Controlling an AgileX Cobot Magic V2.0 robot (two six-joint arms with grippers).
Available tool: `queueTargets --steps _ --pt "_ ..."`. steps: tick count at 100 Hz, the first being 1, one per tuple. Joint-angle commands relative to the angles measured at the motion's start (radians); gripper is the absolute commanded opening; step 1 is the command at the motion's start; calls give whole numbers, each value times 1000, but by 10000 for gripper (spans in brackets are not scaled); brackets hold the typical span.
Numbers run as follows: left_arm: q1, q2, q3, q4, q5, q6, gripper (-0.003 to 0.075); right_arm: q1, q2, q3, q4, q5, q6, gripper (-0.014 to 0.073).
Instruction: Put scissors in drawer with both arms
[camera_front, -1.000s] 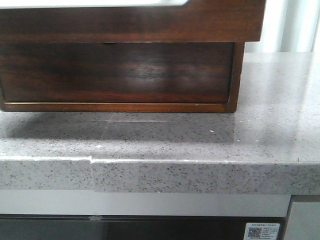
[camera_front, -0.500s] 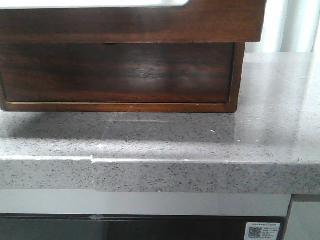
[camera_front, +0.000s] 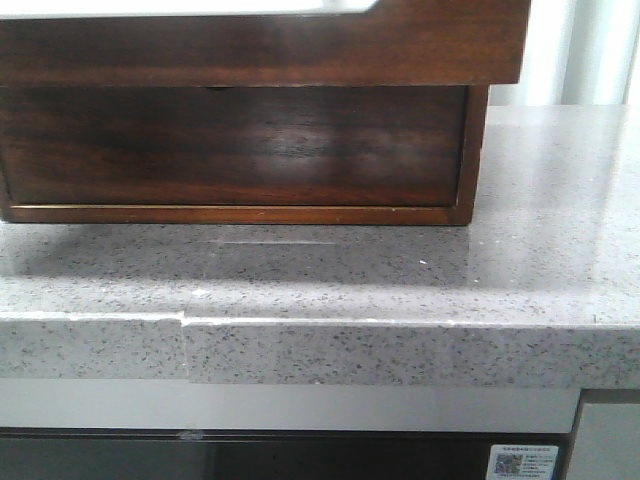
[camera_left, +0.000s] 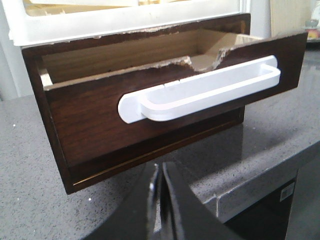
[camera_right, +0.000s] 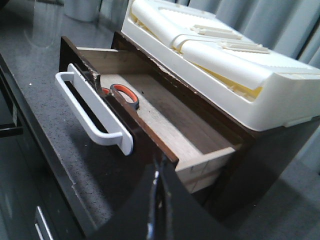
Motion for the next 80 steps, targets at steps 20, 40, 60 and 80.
queueTargets --steps 20,40,60,80 --pt "-8 -29 -30 -23 -53 3 -19 -5 -342 178 -37 -118 3 -31" --pt "-8 -29 -30 -24 -53 3 -19 -5 -397 179 -37 -113 3 -31" --pt "-8 -29 -30 -24 -53 3 -19 -5 -397 179 -37 -113 3 -31" --pt "-8 -29 -28 -26 -53 3 -19 -5 -397 179 -37 -113 3 -31"
